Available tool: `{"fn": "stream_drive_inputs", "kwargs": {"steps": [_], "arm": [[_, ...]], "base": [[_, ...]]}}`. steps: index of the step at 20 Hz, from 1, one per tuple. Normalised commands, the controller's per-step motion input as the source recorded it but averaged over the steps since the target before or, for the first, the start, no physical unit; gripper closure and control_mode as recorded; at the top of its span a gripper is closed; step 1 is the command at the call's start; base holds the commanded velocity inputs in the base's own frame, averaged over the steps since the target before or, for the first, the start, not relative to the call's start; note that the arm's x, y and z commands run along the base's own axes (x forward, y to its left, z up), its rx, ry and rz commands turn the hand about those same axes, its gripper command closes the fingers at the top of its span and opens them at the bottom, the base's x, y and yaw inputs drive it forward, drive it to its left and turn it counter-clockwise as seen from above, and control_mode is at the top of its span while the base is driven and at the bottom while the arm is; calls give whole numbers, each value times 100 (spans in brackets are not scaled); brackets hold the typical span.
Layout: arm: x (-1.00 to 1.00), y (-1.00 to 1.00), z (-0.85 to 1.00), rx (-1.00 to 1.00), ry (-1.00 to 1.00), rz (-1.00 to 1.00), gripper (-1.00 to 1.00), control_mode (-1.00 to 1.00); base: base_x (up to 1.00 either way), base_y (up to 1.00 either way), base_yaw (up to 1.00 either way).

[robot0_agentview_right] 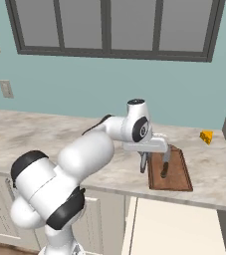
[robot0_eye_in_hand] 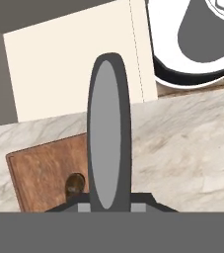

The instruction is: Open the drawer on the right and place the cutting tools on the cutting board.

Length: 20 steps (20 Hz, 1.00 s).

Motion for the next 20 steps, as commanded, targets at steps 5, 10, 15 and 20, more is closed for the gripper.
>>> {"fn": "stream_drive_inputs", "kwargs": {"steps": [5,10,15,20], "arm": [[18,0,-15,0,0,0,100,-100],[11,0,-30,0,0,0,100,-100],[17,0,-29,0,-1,0,100,-100],[15,0,-33,0,-2,0,100,-100]], "base": [[0,0,0],[0,0,0],[0,0,0],[0,0,0]]}}
